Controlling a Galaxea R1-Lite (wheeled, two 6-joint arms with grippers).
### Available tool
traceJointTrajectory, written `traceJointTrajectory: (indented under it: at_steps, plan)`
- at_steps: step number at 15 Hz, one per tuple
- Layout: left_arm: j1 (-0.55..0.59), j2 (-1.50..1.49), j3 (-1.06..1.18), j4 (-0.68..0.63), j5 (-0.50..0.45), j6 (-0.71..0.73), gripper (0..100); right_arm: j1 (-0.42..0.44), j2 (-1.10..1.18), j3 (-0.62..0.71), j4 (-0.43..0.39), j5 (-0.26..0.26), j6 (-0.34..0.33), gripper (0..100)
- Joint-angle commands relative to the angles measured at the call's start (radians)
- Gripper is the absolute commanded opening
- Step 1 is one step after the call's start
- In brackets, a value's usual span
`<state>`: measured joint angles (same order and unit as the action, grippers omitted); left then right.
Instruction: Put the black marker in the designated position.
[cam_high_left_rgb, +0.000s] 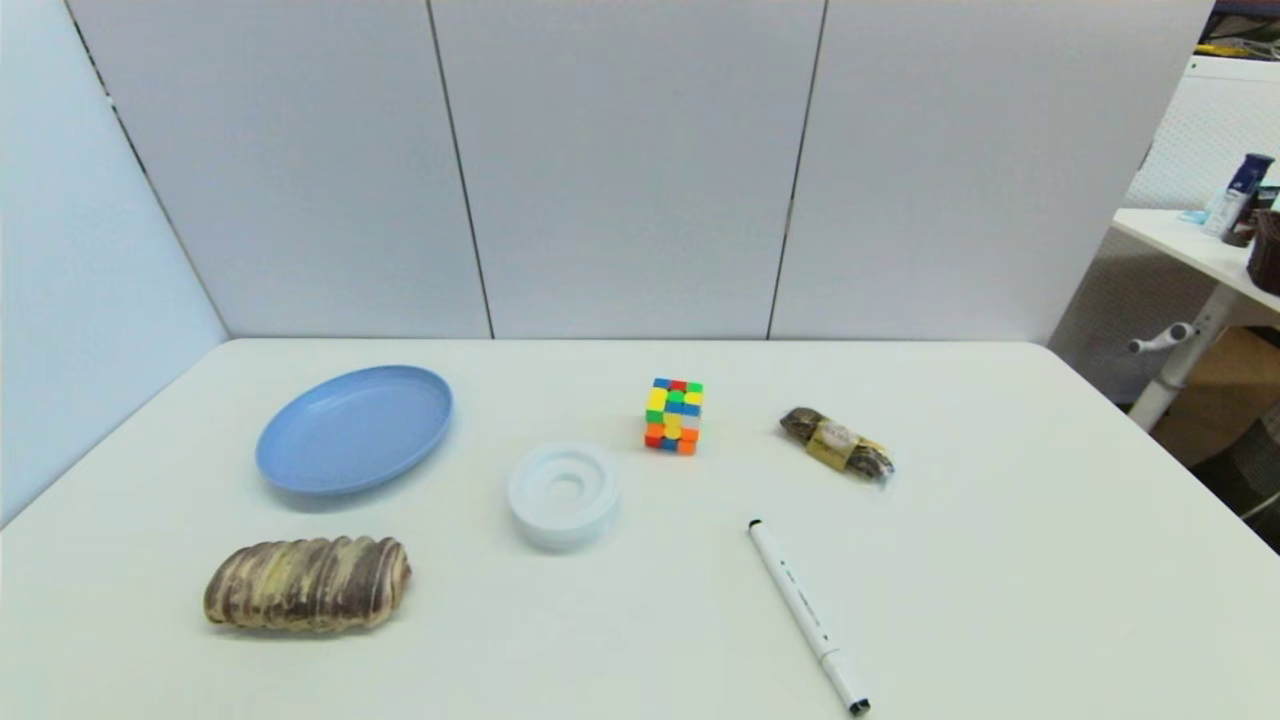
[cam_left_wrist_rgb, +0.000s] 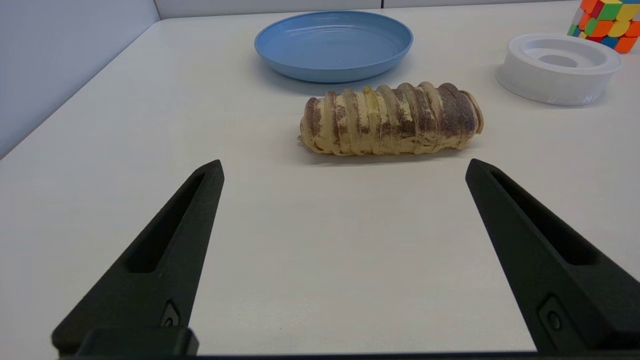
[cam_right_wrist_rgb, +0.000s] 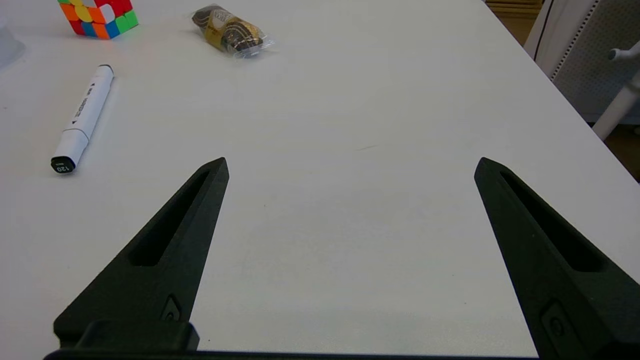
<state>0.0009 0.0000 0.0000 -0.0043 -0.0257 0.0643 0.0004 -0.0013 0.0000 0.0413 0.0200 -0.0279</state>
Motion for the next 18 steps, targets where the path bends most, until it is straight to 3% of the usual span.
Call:
traceJointTrajectory:
  at_steps: [1,12,15,18]
  plan:
    - [0.001,0.0,0.0,0.0,0.0,0.0,100,0.001,0.001,0.0,0.0,0.001,-0.001,100]
    - [0.001,0.002,0.0,0.001,0.009,-0.027,100,0.0,0.001,0.0,0.0,0.0,-0.001,100]
    - [0.001,0.132,-0.015,0.004,0.015,-0.032,100,0.001,0.001,0.0,0.0,0.001,-0.001,100]
    - [-0.018,0.301,-0.167,0.013,0.009,0.031,100,0.001,0.001,0.0,0.0,0.0,-0.001,100]
